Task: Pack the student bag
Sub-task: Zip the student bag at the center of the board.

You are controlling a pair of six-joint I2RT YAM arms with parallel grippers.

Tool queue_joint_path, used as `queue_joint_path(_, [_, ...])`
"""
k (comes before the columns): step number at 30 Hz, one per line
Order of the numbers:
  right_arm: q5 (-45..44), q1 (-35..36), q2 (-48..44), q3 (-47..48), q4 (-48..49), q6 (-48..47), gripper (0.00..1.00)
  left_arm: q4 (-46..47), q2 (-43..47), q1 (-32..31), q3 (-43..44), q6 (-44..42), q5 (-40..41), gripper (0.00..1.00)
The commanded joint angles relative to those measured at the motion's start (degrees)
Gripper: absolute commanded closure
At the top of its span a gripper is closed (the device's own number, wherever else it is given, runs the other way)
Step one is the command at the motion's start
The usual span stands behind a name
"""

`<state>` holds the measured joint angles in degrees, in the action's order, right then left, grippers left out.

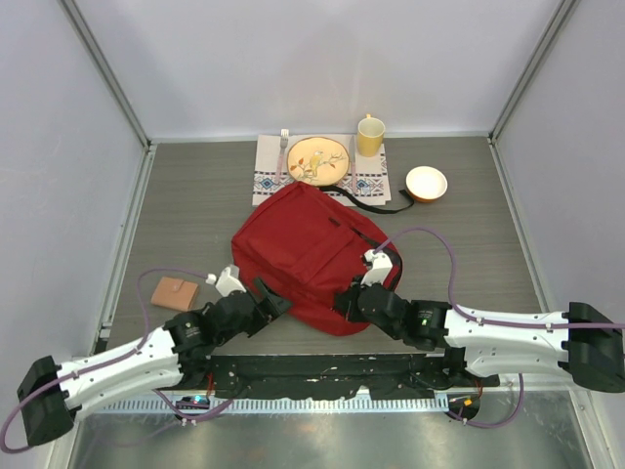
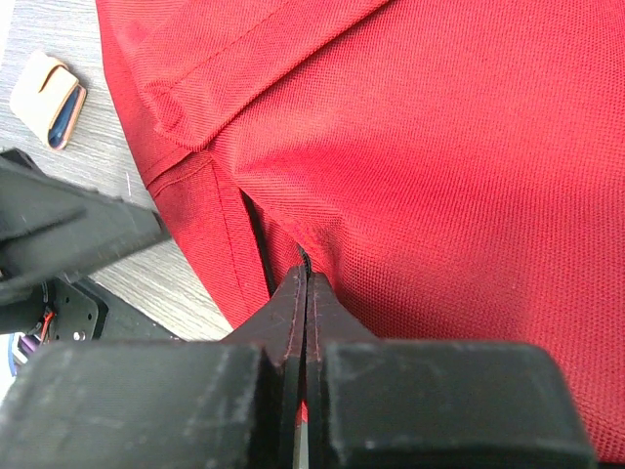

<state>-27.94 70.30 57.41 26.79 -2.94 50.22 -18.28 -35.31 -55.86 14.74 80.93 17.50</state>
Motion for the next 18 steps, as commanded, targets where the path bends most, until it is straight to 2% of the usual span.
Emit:
queue_joint_path(1, [-2.0,0.3,-0.4,2.2,2.6,-0.3,0.99,5.1,-3.3,-5.8,0.2,7.8,3.6,0.14])
queue_joint_path(6, [-1.7,0.4,-0.2,2.4,4.1,-0.3,0.99,12.6,-12.2,-8.7,0.7,10.1,7.2,0.12])
queue_joint_path(9, [-1.8,0.5,-0.5,2.4,4.0,-0.1,0.99,22.6,-15.0,-8.8,-0.4,10.8,9.9,0.12])
queue_joint_path(15, [-1.5,0.6,-0.1,2.3,4.3,-0.5,0.99,29.8,-20.0,-8.8,0.7,10.4,11.6,0.11])
queue_joint_path(18, [-1.1,0.7,-0.2,2.3,4.5,-0.6,0.99,31.7,-22.5,-8.8,0.5,10.3,12.6,0.16])
